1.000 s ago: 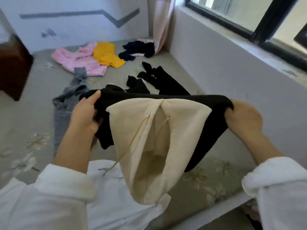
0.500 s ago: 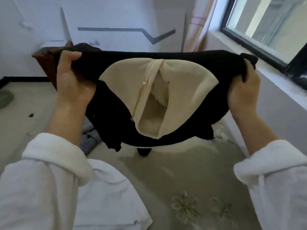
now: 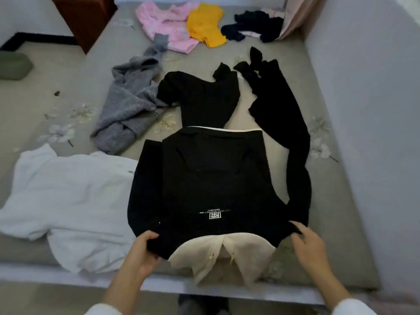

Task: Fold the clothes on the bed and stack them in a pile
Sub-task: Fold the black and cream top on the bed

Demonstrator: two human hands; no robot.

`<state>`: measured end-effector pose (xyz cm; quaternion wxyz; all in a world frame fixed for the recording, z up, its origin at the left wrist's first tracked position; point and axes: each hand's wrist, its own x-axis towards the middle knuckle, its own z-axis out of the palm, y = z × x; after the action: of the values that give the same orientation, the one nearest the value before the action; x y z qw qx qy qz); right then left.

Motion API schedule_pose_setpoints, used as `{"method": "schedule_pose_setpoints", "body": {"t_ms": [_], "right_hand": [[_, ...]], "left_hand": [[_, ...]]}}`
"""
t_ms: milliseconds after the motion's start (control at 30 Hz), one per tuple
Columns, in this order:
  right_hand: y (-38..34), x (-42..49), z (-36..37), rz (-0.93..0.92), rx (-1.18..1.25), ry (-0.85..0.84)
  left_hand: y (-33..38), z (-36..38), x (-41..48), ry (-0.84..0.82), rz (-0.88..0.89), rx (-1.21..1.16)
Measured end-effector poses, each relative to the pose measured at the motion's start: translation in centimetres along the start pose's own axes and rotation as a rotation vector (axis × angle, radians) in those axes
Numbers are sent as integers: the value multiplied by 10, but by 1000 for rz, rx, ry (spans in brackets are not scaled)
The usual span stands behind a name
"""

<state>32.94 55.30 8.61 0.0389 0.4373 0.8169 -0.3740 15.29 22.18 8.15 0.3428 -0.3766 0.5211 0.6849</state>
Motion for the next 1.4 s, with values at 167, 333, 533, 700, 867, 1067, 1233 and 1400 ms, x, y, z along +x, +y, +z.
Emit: {"method": "schedule_pose_setpoints", "body": {"t_ms": [167, 333, 533, 700, 867, 1067, 1233, 1400], "right_hand": [[35, -5, 37, 152, -222, -294], [25, 18, 44, 235, -468, -608], [-33, 96, 65, -2, -404, -322], [-60, 177, 110, -18, -395, -250], [-54, 259, 143, 1, -278, -197], [-52, 333, 144, 68, -43, -19], [-62, 378, 132, 297, 390, 82], [-73, 396, 130, 437, 643, 141]], "left_hand": [[-49, -13, 34, 256, -167, 331], [-46, -11, 48, 573, 56, 682], [5, 51, 90, 416, 537, 1255], [50, 115, 162, 304, 629, 1182], [93, 141, 234, 299, 893, 1247], [152, 162, 301, 525, 684, 949], [179, 165, 321, 471, 528, 743], [200, 168, 314, 214, 447, 588]]}}
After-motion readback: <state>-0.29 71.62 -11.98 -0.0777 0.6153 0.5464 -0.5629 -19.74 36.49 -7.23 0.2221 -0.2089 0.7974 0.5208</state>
